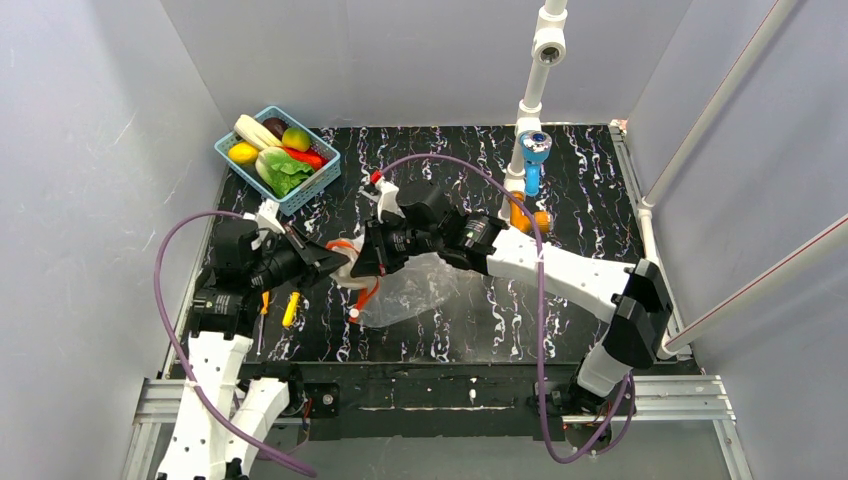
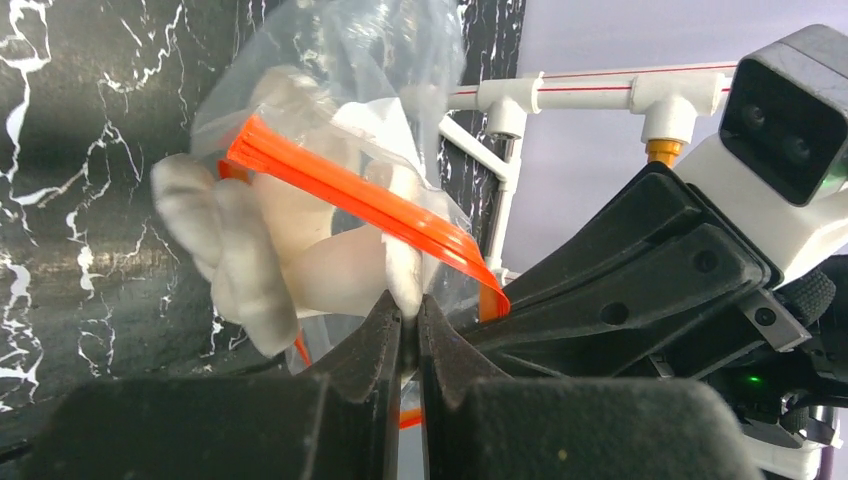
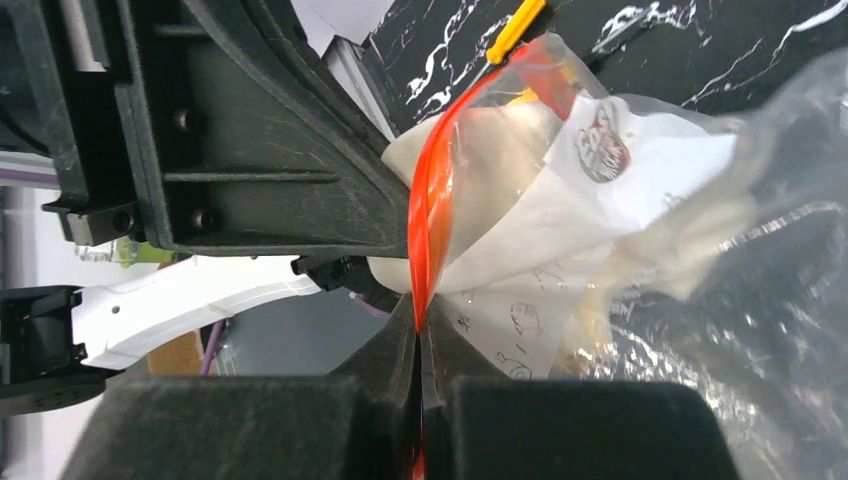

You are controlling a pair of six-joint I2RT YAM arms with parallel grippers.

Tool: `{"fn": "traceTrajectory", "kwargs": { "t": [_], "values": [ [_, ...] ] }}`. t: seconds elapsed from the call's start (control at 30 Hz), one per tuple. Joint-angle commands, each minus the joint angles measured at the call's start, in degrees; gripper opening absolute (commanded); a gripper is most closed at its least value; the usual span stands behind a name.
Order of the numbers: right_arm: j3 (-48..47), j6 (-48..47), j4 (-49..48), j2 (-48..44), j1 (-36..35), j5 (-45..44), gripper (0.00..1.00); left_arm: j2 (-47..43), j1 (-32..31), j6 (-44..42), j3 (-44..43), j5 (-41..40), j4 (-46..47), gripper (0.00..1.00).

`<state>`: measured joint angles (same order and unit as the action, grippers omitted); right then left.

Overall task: Place the food in the zip-top bag and seal the zipper
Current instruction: Place the fake vegetable in the zipper food storage bag.

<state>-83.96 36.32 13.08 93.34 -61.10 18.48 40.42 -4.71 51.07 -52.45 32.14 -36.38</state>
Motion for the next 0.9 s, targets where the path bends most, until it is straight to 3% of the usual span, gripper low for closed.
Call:
{"fn": "traceTrajectory", "kwargs": {
  "t": [0.0,0.17,0.33,0.6,0.77,0.87],
  "values": [
    [0.74,4.65,-3.94,1.08,0.19,5.57,0.01,0.27,-0.26,4.71,2.78,5.98,4.65,0.00],
    [4.50,10.13,-6.98,1.17,3.62,9.04,0.01,-2.15,-0.21,8.01,4.99,5.25,7.44,0.00],
    [0.68,2.52,4.52,2.63,3.87,0.97,0.01,-4.32,-0.21,8.07,4.53,2.13,7.19,0.00],
    [-2.88,-2.84,11.87,4.94,2.07,-4.02,0.02,-1.28,-0.31,10.03,13.04,3.33,10.60,0.00],
    [-6.60,-8.01,17.98,6.70,-0.80,-10.25,0.07,-2.41,-0.30,11.47,15.24,2.74,11.46,0.00],
    [-7.83,-13.18,20.46,6.84,-3.57,-16.45,0.17,-2.17,-0.34,11.78,15.04,2.91,11.52,0.00]
  ]
}}
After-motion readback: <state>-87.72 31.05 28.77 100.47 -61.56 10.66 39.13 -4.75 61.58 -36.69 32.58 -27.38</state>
